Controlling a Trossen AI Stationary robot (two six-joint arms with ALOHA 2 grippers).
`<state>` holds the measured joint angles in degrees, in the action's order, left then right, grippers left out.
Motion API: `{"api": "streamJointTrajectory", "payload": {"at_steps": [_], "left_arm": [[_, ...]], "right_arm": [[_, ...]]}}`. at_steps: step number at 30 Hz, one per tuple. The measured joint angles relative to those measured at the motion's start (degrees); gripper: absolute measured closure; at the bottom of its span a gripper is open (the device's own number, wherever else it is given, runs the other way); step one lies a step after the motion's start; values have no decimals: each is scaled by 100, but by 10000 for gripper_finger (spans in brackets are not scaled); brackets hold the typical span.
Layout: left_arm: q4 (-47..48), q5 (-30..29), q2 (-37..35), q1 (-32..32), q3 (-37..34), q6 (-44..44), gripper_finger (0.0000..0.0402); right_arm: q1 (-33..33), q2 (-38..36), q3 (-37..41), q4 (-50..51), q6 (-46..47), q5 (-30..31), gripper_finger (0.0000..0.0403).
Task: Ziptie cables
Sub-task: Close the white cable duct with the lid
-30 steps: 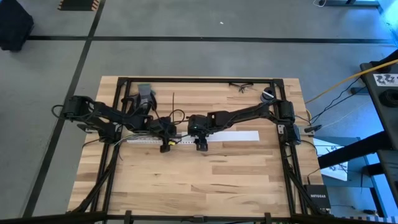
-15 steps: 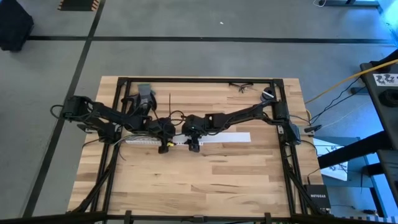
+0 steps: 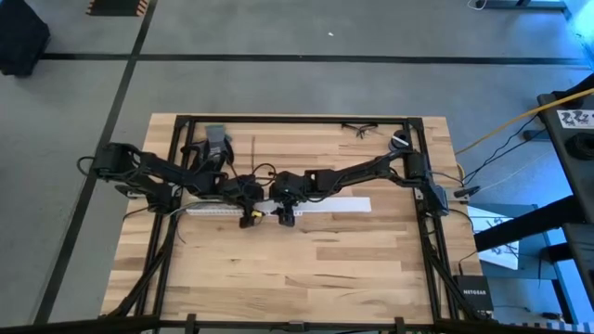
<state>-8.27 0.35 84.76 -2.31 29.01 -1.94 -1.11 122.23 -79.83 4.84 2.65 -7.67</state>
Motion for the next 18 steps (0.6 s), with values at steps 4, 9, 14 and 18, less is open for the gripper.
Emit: {"api": "streamJointTrajectory", "payload": {"at_steps": [4,9,14,18], "left_arm": [[806,-4,-186,2,264,7,125],[1999,-14,-585,0,545,-105,124],[3205,-19,-1122,25,715,-484,123],[3826,-301,-1585,151,725,-537,123]], "right_arm": [[0,-2,0,87,-12,-42,145],[0,-3,7,256,-48,-50,144],[0,-7,11,280,-107,-48,143],[0,-11,13,313,-158,-50,142]]}}
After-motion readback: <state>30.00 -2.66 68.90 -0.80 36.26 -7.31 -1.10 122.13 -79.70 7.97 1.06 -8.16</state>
